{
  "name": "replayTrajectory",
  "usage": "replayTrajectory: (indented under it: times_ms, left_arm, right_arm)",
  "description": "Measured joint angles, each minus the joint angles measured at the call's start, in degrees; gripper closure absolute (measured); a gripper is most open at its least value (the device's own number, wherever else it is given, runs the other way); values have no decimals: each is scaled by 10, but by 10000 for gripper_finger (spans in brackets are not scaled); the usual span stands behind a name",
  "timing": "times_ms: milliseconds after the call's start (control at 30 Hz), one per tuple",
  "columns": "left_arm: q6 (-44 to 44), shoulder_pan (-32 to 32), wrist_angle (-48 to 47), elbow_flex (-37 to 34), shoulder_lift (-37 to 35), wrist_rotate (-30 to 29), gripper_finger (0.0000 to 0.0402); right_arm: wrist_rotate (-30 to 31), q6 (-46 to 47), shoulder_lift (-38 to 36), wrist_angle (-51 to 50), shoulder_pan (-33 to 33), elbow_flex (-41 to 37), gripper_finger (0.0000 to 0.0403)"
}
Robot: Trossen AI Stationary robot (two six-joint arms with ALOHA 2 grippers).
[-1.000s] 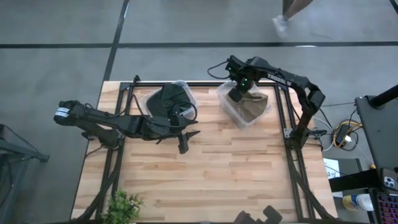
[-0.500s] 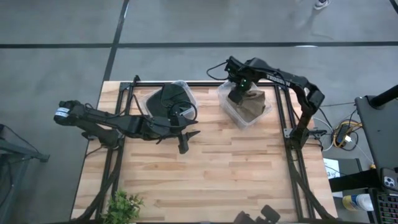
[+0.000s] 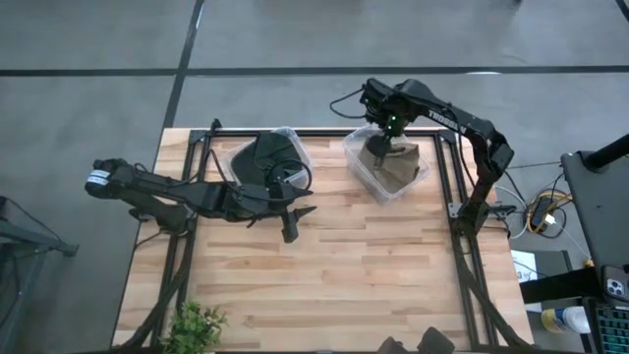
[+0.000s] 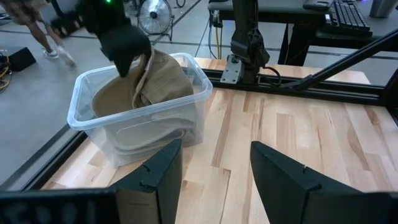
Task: Pick & Place hat
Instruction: Return to Home Position
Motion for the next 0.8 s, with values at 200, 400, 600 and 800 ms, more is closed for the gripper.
replayTrajectory:
  times_ms: [200, 400, 600, 800]
  left_arm:
    - [-2, 0, -3, 0, 0, -1, 220]
    - [-25, 0, -49, -1, 1, -2, 220]
    - [-20, 1, -50, -1, 0, -2, 228]
    - [-5, 1, -44, -1, 0, 7, 312]
  right_arm:
    - [-18, 27, -9, -28, 1, 70, 125]
    - [-127, -1, -63, 12, 22, 49, 210]
    - [-141, -16, -155, 55, 75, -22, 373]
    - [-168, 6, -279, 204, 154, -144, 393]
